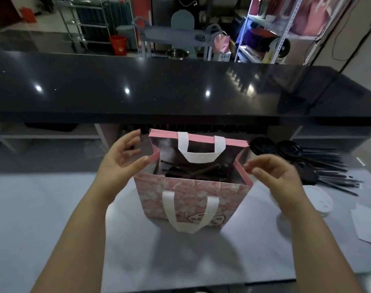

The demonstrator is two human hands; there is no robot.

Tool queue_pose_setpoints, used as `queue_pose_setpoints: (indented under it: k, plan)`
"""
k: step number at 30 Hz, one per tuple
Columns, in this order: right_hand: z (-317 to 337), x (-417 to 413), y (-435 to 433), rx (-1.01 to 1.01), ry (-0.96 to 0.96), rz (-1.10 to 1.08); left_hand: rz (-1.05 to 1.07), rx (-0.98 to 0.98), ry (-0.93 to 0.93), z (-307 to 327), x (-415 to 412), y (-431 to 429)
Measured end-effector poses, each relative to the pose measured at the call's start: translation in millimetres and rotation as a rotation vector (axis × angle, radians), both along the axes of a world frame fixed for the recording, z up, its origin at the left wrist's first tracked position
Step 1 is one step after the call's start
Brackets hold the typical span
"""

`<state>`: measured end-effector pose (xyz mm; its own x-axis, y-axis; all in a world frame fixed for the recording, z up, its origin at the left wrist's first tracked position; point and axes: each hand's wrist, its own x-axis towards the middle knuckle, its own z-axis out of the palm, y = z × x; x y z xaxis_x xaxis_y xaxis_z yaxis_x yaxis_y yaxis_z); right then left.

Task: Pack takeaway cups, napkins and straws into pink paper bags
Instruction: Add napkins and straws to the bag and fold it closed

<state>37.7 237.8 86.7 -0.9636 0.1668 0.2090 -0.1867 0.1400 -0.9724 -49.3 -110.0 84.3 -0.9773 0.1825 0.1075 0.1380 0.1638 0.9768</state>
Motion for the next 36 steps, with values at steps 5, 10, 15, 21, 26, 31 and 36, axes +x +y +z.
queue_pose_setpoints:
  k: [5,10,15,21,26,31,36]
  plan:
    - [-26.8,1.3,-1.7,-0.012,-0.254,0.315,-0.112,0.117,-0.163,-25.0,18.9,1.5]
    - [-38.0,-12.7,-24.8,-0.085,-0.177,0.033,0.062,0.156,-0.156,-25.2,27.4,33.7]
    - [-45.3,-21.1,-21.1,-0.122,-0.112,-0.097,0.117,0.123,-0.15,-26.8,35.5,56.3]
    - [-64.2,-16.1,-5.5,-0.198,-0.063,-0.083,0.331,-0.034,0.054,-36.2,47.6,76.9]
    - [-60.9,-22.2,21.3,-0.208,-0.019,0.033,0.201,-0.105,0.093,-38.7,49.8,72.7]
    - [-50.0,-43.3,36.5,-0.169,-0.14,0.196,0.243,-0.041,0.02,-33.9,41.1,68.4]
    - [-47.7,-53.9,21.4,-0.335,-0.089,0.157,0.306,-0.035,0.073,-38.7,32.7,75.6]
